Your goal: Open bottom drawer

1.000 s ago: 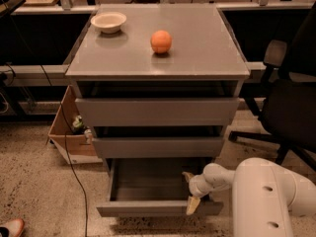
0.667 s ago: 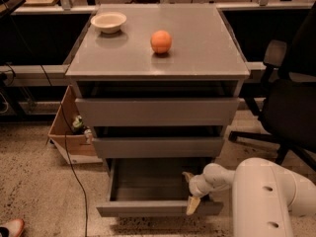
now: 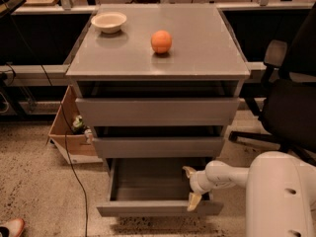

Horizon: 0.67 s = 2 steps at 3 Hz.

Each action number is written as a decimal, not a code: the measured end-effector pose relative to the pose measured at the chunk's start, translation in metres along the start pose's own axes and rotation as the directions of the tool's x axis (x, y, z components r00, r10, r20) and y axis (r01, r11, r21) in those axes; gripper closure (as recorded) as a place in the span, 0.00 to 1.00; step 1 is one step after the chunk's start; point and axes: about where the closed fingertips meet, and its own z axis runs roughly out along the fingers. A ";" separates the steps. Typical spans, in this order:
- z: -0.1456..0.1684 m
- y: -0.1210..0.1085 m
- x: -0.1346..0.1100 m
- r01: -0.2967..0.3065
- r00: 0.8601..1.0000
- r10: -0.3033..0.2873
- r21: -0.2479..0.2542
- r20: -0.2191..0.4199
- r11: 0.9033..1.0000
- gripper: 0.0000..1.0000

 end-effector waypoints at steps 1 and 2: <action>-0.022 -0.014 -0.016 0.019 1.000 -0.019 -0.016 -0.020 1.000 0.00; -0.021 -0.032 -0.021 -0.008 0.999 0.007 -0.018 -0.032 1.000 0.18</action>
Offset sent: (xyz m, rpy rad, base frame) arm 0.0502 0.0119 0.0418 -0.0388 0.0296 -0.0468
